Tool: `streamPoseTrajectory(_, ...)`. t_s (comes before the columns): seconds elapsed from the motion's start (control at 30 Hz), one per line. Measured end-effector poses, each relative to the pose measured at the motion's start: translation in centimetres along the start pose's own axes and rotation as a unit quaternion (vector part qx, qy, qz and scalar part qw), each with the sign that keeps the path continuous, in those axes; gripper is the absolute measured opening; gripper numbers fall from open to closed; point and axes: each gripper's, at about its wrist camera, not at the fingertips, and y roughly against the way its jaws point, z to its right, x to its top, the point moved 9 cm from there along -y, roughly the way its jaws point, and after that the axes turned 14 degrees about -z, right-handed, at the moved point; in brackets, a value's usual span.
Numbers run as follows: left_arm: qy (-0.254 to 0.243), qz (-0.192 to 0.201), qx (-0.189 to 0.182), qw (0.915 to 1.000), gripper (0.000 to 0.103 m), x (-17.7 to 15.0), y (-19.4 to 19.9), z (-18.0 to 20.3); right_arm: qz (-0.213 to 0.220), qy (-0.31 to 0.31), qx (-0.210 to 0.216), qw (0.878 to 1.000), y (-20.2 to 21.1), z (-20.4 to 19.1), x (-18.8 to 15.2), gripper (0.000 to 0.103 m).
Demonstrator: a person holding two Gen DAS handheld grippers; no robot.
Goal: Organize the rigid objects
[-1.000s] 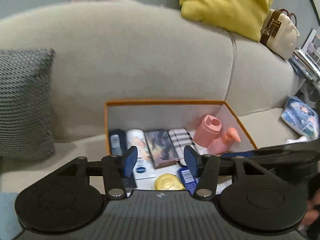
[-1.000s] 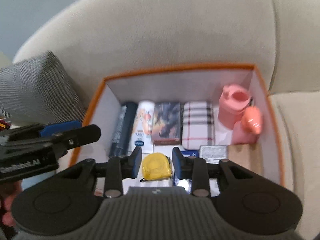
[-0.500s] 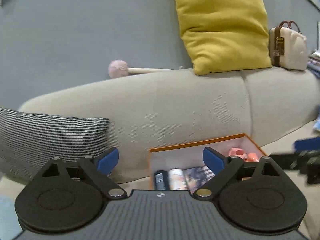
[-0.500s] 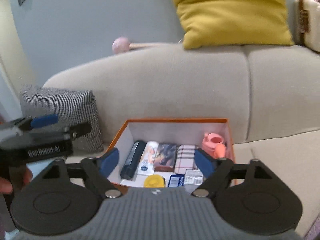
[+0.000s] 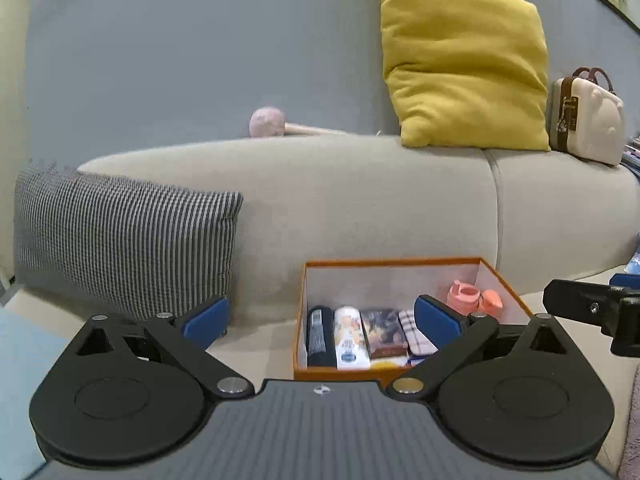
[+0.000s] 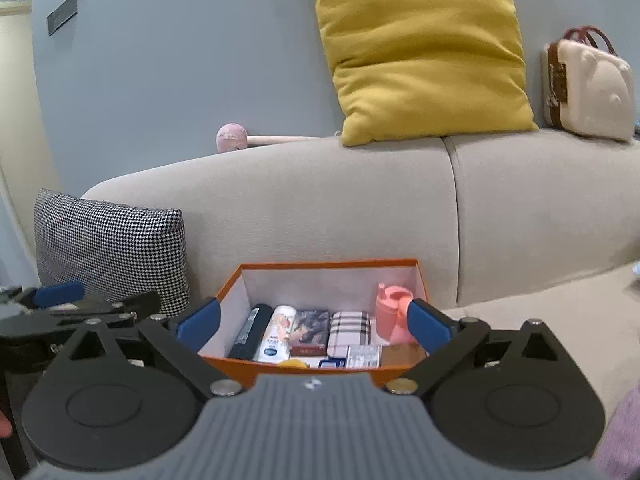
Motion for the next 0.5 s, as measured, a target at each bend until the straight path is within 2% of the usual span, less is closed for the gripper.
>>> streamPoseTrajectory(0.17, -0.017, -0.016, 0.0, 0.9997, 0.103, -1.8, 0.4, 0.9, -0.018, 0.004, -0.016, 1.0, -0.1, 0.1, -2.2, 0.099)
streamPoseTrajectory(0.27, -0.01, -0.032, -0.008, 0.9994, 0.103, -2.9, 0.4, 1.1, -0.03, -0.002, -0.017, 0.999, -0.3, 0.5, -3.3, 0.099)
streamPoseTrajectory(0.5, -0.007, -0.044, -0.009, 0.999, 0.103, -3.8, 0.9, 1.3, -0.035, -0.012, -0.012, 0.999, -0.1, 1.2, -4.0, 0.099)
